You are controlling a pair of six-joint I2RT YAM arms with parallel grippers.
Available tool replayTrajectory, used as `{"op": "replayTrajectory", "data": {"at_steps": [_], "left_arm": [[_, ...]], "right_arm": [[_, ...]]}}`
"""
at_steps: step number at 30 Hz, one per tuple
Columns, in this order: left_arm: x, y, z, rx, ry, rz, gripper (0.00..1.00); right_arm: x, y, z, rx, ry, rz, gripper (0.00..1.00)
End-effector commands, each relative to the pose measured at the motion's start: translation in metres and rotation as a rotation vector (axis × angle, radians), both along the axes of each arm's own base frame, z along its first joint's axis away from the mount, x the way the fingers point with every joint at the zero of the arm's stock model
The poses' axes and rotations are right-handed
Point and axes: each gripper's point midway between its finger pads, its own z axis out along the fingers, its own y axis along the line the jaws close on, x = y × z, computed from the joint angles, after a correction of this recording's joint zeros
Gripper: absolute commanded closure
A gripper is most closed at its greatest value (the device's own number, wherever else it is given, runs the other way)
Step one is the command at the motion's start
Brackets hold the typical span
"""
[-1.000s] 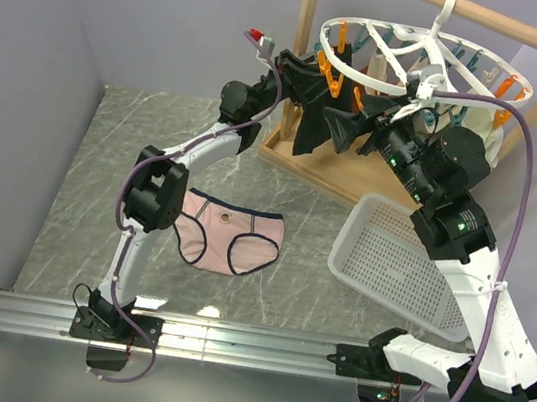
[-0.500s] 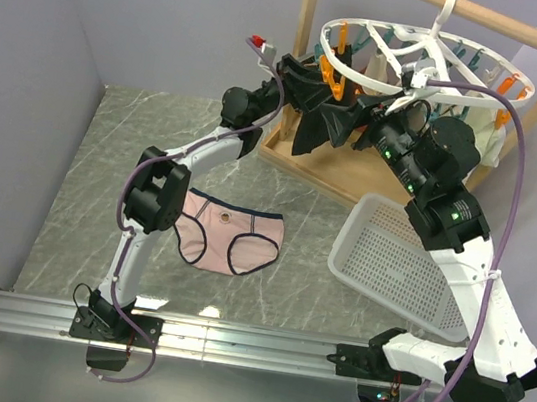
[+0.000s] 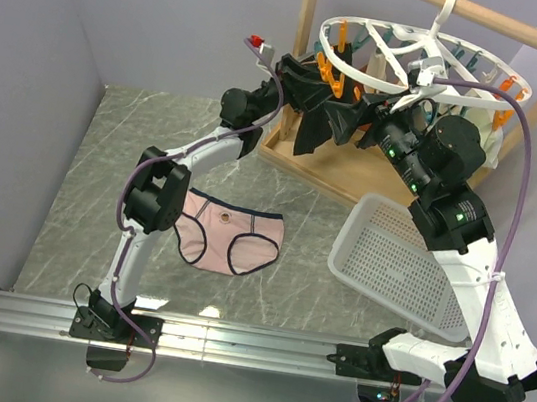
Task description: Clip the underwear to the hanger
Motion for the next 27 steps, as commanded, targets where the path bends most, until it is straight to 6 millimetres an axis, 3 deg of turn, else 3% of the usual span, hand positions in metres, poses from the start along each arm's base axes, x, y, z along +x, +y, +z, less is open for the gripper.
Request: {"op": "replayTrajectory", "data": {"at_steps": [1, 9, 19, 27], "left_arm": [[-0.035, 0.014, 0.052, -0.072, -0.134, -0.029, 0.56], [-0.034, 0.017, 0.059, -0.086, -0.131, -0.017, 0.46], [-0.032, 0.018, 0.065, -0.105, -0.123, -0.020, 0.51], [-0.036, 0.011, 0.063, -0.075, -0.151, -0.021, 0.94]], "right_arm": [[-0.006, -0.009, 0.022, 0.030, -0.044, -0.020, 0.20], [-0.006, -0.009, 0.021, 0.026, -0.039, -0.016, 0.20], [-0.009, -0.007, 0.020, 0.023, -0.030, -0.003, 0.20], [-0.008, -0.012, 0.021, 0.041, -0.026, -0.032, 0.21]]}}
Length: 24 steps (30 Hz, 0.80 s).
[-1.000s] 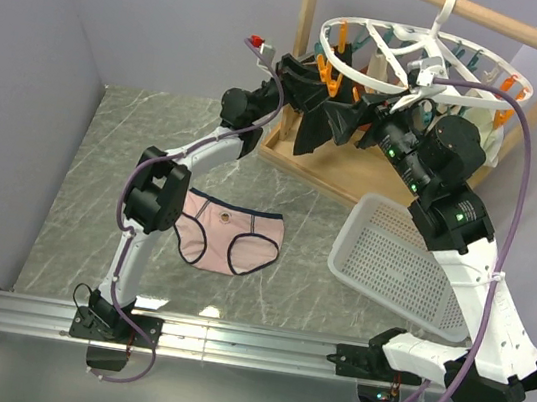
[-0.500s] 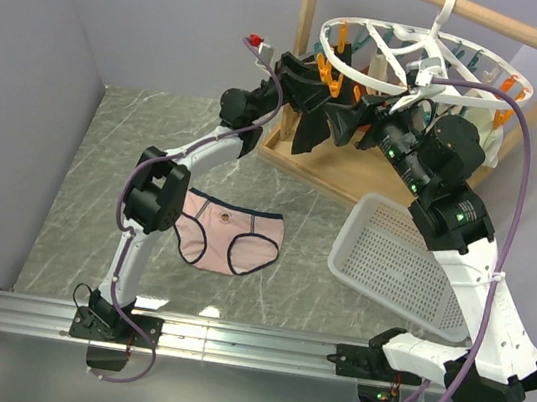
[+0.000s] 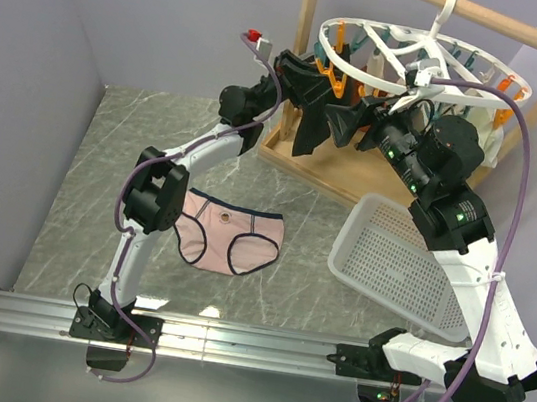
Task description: Clip the underwear to the hanger
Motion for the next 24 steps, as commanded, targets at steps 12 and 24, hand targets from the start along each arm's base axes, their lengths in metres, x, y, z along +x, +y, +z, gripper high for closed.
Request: {"op": "replayTrajectory", "data": {"at_steps": [12, 24], "left_arm": [[-0.040, -0.025, 0.031, 0.108, -0.235, 0.252, 1.00], [-0.048, -0.041, 0.025, 0.183, -0.315, 0.353, 1.00]], "right_arm": [[-0.006, -0.020, 0.031, 0.068, -0.034, -0.077, 0.34], [0.016, -0.029, 0.015, 0.034, -0.014, -0.167, 0.25]]}}
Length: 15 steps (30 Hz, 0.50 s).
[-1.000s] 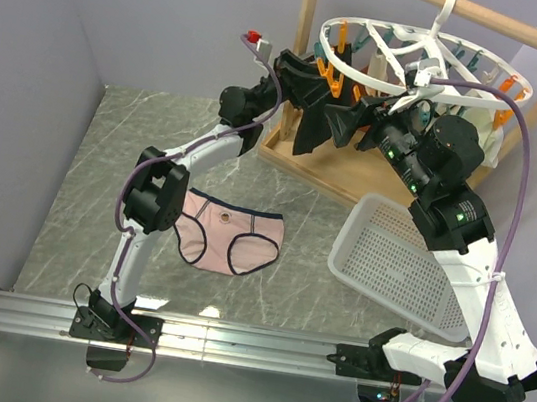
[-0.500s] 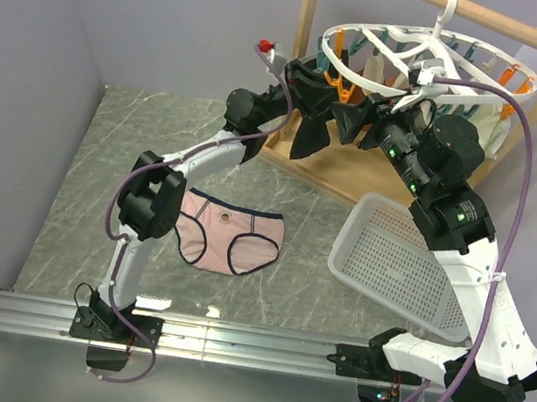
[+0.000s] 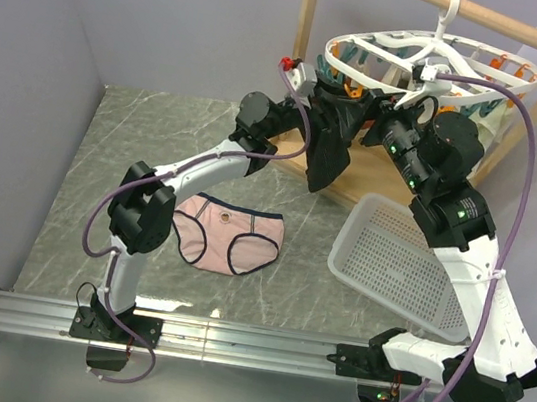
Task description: Clip the underwear to the hanger
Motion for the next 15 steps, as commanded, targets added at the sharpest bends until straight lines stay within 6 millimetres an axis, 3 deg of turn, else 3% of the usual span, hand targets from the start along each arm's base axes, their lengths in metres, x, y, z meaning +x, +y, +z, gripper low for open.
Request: {"op": "replayTrajectory", "data": {"at_steps": [1, 15], "left_arm": [[-0.003, 0.007, 0.016, -0.002, -0.052, 0.064, 1.00], [-0.021, 0.003, 0.010, 0.000, -0.082, -0.058, 1.00]], "right_arm": [[0.005, -0.021, 0.019, 0.016, -0.071, -0.076, 0.25], [0.042, -0.019, -0.003, -0.059, -0.040, -0.099, 0.25]]}}
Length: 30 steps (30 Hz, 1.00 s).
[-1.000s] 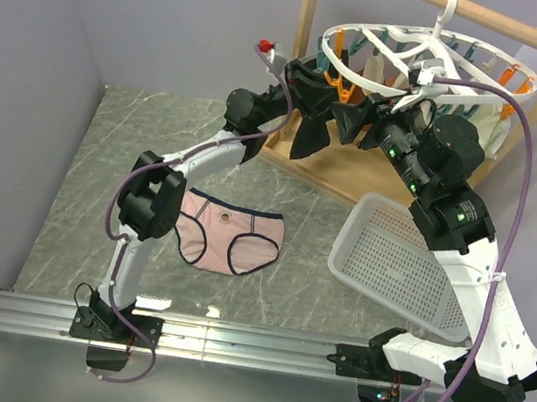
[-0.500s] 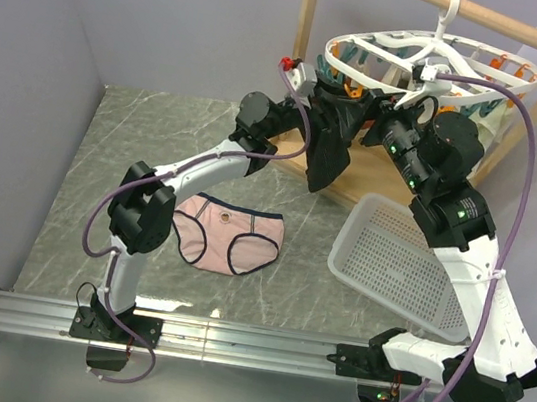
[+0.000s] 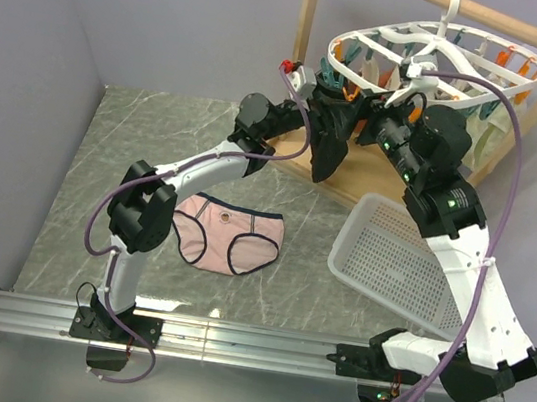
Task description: Clip the underwear to the hanger
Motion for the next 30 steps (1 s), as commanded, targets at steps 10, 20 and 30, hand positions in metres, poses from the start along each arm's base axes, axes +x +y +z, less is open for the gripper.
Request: {"op": "replayTrajectory", "data": {"at_steps": [10, 20, 30], "left_arm": [[-0.034, 0.010, 0.025, -0.026, -0.095, -0.164, 1.00], [-0.029, 0.011, 0.028, -0.038, -0.065, -0.195, 1.00], [-0.024, 0.017, 0.036, -0.071, -0.028, -0.224, 1.00]], "right_arm": [[0.045, -0.019, 0.015, -0.016, -0.077, -0.161, 0.24], [0.039, -0.028, 0.024, 0.002, -0.084, -0.195, 0.29], [0.020, -0.041, 0.018, 0.041, -0.062, -0.205, 0.31]]}}
